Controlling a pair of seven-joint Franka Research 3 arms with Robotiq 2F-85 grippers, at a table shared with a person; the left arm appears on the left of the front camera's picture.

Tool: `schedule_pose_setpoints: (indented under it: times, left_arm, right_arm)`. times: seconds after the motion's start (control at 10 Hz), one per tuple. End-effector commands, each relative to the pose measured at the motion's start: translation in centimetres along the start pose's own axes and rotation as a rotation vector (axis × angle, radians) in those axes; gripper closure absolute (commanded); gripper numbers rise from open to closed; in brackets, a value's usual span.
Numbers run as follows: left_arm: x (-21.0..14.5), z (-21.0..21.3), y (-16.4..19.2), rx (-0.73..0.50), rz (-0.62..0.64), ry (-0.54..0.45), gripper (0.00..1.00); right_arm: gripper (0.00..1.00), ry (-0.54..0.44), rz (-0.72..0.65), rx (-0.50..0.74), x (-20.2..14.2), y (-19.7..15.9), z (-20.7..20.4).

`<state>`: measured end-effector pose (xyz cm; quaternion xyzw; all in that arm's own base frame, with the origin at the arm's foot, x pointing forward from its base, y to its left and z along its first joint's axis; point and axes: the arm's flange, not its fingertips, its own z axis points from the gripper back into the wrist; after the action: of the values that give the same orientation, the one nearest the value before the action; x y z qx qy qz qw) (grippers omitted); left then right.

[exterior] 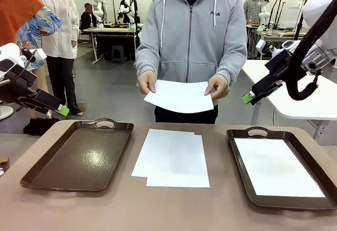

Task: Sort the A4 documents.
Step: Receive the A4 Paper.

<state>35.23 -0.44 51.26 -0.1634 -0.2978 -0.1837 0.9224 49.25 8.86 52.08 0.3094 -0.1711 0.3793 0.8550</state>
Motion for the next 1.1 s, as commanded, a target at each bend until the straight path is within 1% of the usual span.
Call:
schedule_pose_setpoints:
  times: [0.0, 1.0]
  left_arm:
    - [-0.09, -0.06, 0.15, -0.009, 0.004, -0.001, 0.00]
    - [-0.09, -0.06, 0.15, -0.009, 0.004, -0.001, 0.00]
  right_arm:
    - [0.00, 0.005, 0.001, -0.002, 0.01, 0.04, -0.14]
    - [0.00, 0.005, 0.001, -0.002, 0.01, 0.04, -0.14]
